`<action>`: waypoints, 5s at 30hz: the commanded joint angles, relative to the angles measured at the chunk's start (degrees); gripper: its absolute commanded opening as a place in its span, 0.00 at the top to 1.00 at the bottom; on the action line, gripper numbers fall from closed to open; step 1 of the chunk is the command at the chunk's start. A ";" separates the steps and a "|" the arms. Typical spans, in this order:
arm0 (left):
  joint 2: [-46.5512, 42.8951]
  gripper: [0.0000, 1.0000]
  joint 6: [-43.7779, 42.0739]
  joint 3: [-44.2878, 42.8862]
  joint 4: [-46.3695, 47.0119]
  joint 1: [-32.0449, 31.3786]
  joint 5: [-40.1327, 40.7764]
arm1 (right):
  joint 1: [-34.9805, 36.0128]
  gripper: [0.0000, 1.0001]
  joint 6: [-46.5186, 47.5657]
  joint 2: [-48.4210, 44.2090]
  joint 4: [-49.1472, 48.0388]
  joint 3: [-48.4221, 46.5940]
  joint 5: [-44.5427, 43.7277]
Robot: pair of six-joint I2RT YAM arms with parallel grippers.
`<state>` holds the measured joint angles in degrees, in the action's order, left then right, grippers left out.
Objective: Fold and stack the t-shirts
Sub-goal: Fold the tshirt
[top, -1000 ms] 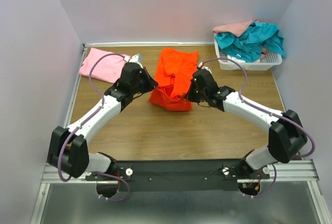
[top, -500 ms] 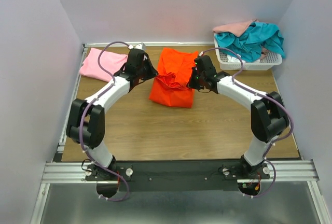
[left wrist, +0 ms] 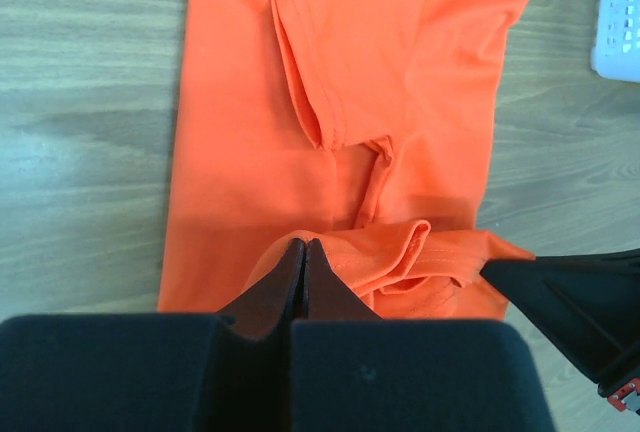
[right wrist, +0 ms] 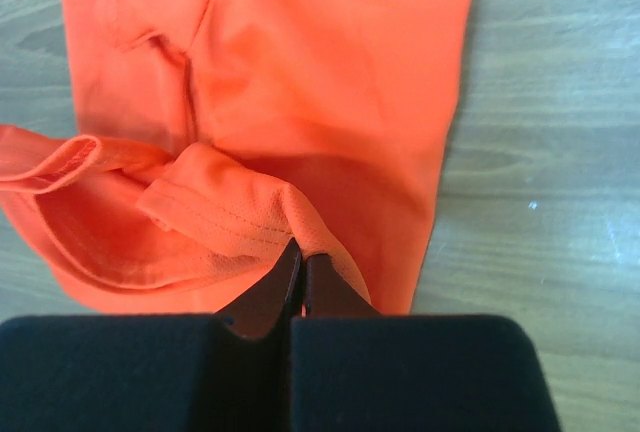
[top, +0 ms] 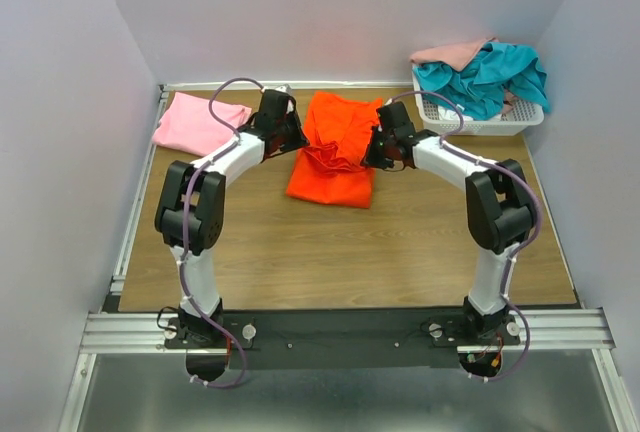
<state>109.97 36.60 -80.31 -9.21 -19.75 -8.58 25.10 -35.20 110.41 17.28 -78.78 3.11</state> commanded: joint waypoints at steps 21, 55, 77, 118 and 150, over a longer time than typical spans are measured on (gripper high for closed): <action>-6.43 0.02 -2.06 1.89 -2.39 0.68 3.04 | -1.46 0.00 7.43 -5.73 0.13 0.38 10.67; -24.38 0.02 2.60 33.73 8.50 0.94 4.01 | -1.02 0.00 7.69 13.97 -1.98 -18.96 11.04; -8.81 0.48 3.30 30.30 14.13 0.15 -4.34 | -1.11 0.00 2.77 -19.26 -2.07 20.86 1.27; -28.89 1.00 7.77 49.34 10.01 -1.43 1.10 | 4.32 0.99 -1.61 -25.83 -7.96 42.89 17.18; -55.40 1.00 14.56 31.72 -12.06 -9.26 25.63 | 14.01 1.00 -3.74 -45.20 7.51 27.12 7.25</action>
<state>51.55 52.86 -45.08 -22.44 -29.56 11.77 40.69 -42.28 62.15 22.74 -47.37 13.76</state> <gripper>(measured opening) 0.008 0.006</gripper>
